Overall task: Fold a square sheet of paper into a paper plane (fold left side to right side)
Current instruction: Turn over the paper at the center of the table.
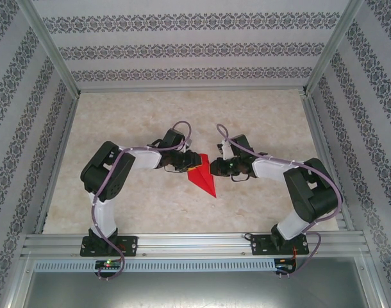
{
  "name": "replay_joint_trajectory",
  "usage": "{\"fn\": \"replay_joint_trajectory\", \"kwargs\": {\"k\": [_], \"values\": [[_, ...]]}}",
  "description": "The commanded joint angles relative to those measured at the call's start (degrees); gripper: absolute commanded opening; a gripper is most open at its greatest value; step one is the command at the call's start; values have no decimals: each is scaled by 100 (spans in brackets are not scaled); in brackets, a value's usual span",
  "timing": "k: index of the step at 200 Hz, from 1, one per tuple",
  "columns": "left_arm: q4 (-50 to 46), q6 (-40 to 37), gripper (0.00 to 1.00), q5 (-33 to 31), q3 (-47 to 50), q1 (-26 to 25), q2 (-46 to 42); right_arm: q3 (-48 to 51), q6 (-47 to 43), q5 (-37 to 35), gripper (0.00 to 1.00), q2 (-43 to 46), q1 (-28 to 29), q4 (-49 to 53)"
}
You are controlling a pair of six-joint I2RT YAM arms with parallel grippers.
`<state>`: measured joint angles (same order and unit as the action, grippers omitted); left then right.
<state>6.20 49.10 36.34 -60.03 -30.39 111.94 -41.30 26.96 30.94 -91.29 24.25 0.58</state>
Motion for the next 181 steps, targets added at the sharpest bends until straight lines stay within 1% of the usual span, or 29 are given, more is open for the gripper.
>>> {"fn": "replay_joint_trajectory", "kwargs": {"k": [1, 18, 32, 50, 69, 76, 79, 108, 122, 141, 163, 181], "values": [[459, 3, 20, 167, -126, -72, -29, 183, 64, 83, 28, 369, -191, -118], [561, -56, 12, 182, -99, -77, -145, 354, 99, 166, 43, 720, -380, -196], [567, -144, 9, 144, -94, -72, -294, 551, 159, 416, 55, 1016, -609, -350], [452, -306, 6, 77, -107, -72, -556, 763, 267, 953, 71, 1346, -980, -498], [161, -527, 4, 2, -221, -57, -866, 896, 398, 1622, 84, 1667, -1352, -544], [7, -605, 4, -40, -285, -47, -982, 935, 444, 1832, 94, 1813, -1472, -546], [-44, -648, 4, -53, -320, -41, -1034, 943, 466, 1908, 97, 1871, -1520, -534], [-286, -736, 3, -51, -566, 71, -1457, 953, 699, 2611, 98, 2384, -1857, -444], [-316, -710, 3, -1, -702, 137, -1602, 931, 910, 2900, 98, 2509, -1871, -510], [-335, -678, 3, 113, -939, 181, -1727, 974, 1356, 3320, 98, 2577, -1856, -888], [-293, -583, 3, 237, -1173, 178, -1820, 999, 1473, 3410, 98, 2639, -1789, -880], [-115, -427, 3, 333, -1248, 183, -1881, 1096, 1715, 3441, 98, 2636, -1700, -1209]]}}
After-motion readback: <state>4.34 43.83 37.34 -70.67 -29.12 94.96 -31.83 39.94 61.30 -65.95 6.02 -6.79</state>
